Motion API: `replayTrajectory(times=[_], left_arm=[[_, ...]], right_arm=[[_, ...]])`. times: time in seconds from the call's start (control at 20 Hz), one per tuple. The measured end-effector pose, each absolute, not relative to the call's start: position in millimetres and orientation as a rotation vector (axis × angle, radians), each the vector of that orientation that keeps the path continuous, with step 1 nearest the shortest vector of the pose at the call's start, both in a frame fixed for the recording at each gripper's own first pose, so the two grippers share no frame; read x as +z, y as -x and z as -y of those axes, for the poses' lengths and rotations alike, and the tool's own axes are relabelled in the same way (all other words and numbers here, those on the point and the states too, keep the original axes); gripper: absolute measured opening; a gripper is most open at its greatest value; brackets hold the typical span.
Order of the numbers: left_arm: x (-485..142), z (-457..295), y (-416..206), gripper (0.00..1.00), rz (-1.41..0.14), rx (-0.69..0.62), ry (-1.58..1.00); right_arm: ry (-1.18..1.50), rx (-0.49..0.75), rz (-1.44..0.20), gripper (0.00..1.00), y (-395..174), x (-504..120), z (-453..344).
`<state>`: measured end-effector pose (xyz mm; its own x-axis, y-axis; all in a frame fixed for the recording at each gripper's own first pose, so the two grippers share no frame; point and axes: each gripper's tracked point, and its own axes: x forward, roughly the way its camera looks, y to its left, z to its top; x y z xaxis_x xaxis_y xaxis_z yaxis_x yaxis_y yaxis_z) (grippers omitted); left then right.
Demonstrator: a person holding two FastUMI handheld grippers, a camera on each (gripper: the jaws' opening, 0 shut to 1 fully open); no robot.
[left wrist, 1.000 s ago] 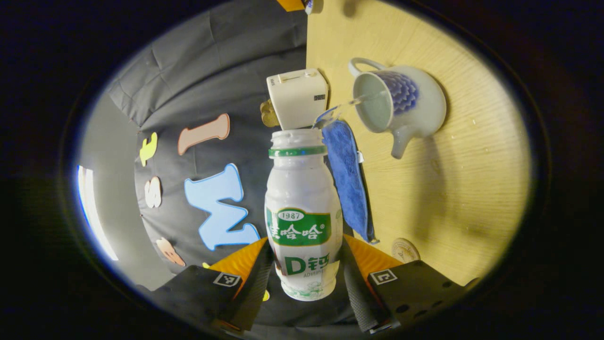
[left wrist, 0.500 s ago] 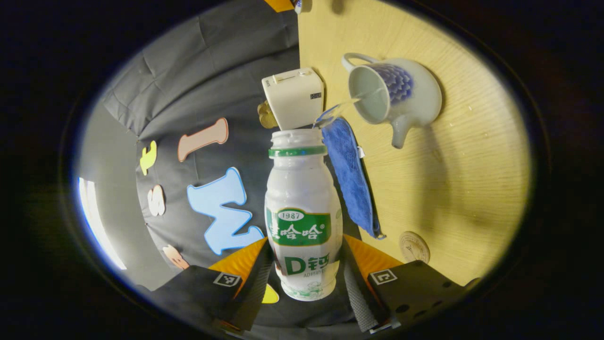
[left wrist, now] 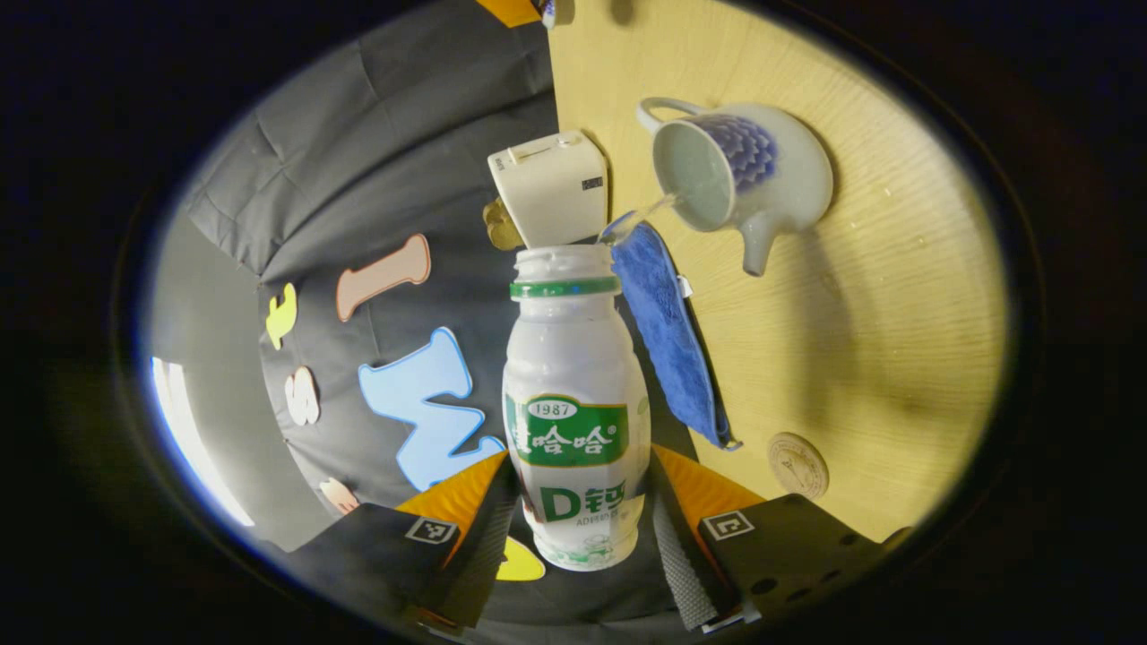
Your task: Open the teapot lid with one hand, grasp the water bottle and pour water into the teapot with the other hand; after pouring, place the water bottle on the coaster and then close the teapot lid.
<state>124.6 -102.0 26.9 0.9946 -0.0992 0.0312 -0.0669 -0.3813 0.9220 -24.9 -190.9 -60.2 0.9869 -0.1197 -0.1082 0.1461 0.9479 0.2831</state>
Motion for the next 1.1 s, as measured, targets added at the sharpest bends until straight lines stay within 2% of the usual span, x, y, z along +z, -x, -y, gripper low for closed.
replayTrajectory(times=[0.1, 0.2, 0.25, 0.3, 1.1], left_arm=[[27, 103, -125, 0.89, 0.123, -0.038, -1.974], [28, 103, -126, 0.84, 0.124, -0.039, -1.984], [28, 104, -128, 0.84, 0.124, -0.040, -1.990], [27, 106, -130, 0.89, 0.124, -0.041, -1.995], [31, 116, -129, 0.89, 0.152, -0.051, -2.082]], right_arm=[[-0.297, -0.134, -0.092, 0.06, 24, -61, 192], [-0.300, -0.130, -0.093, 0.06, 23, -62, 191], [-0.301, -0.128, -0.093, 0.06, 23, -61, 190], [-0.301, -0.126, -0.093, 0.06, 24, -62, 190], [-0.314, -0.110, -0.084, 0.06, 25, -61, 190]])
